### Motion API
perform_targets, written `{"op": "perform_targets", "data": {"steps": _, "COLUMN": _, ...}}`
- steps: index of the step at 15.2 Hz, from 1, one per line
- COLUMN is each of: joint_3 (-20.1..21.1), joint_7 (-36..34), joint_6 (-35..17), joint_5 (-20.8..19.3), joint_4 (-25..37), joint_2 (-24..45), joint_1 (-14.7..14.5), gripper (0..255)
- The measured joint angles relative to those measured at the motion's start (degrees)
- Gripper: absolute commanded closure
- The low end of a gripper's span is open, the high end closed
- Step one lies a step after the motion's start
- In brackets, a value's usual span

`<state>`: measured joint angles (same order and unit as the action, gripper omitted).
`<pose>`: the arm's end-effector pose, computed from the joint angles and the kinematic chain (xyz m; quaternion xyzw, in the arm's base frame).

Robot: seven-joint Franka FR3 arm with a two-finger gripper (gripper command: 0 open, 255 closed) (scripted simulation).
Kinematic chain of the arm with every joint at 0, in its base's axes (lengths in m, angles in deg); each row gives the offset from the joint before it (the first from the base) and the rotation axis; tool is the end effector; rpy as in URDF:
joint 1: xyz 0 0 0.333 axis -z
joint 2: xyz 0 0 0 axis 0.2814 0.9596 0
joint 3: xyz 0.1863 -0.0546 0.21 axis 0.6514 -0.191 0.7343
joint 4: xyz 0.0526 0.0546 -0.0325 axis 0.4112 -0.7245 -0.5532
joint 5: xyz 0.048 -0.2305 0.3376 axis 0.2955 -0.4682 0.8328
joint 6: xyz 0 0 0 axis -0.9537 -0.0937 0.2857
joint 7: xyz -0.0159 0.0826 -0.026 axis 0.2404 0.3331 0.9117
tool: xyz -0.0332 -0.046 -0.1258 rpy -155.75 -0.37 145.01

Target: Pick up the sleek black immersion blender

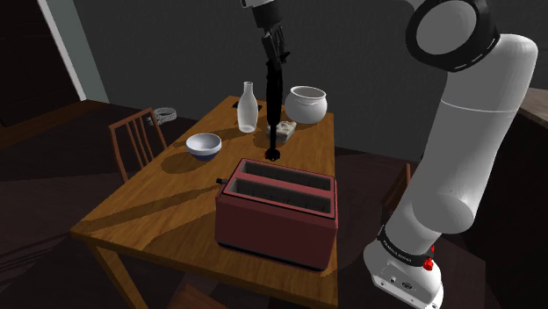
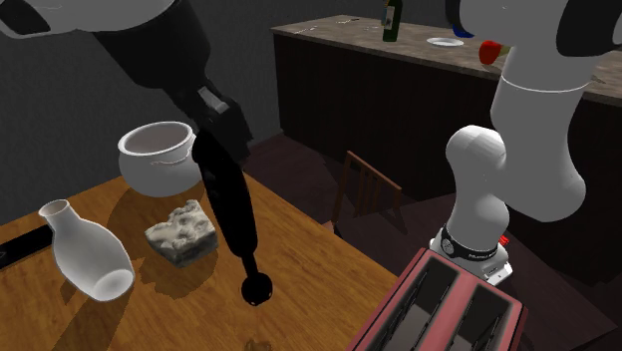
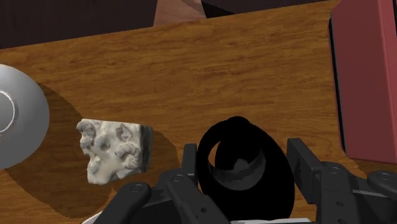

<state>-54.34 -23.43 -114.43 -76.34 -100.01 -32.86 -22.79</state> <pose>0.5670 0.0238 0.5785 0.9564 0.2218 -0.1582 0.1054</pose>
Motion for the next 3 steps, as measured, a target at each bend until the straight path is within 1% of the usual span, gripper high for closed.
{"op": "perform_targets", "data": {"steps": 3, "joint_3": -0.01, "joint_7": 0.64, "joint_6": 2.46, "joint_5": -0.27, "joint_4": 3.68, "joint_2": 1.16, "joint_1": -0.10, "gripper": 255}}
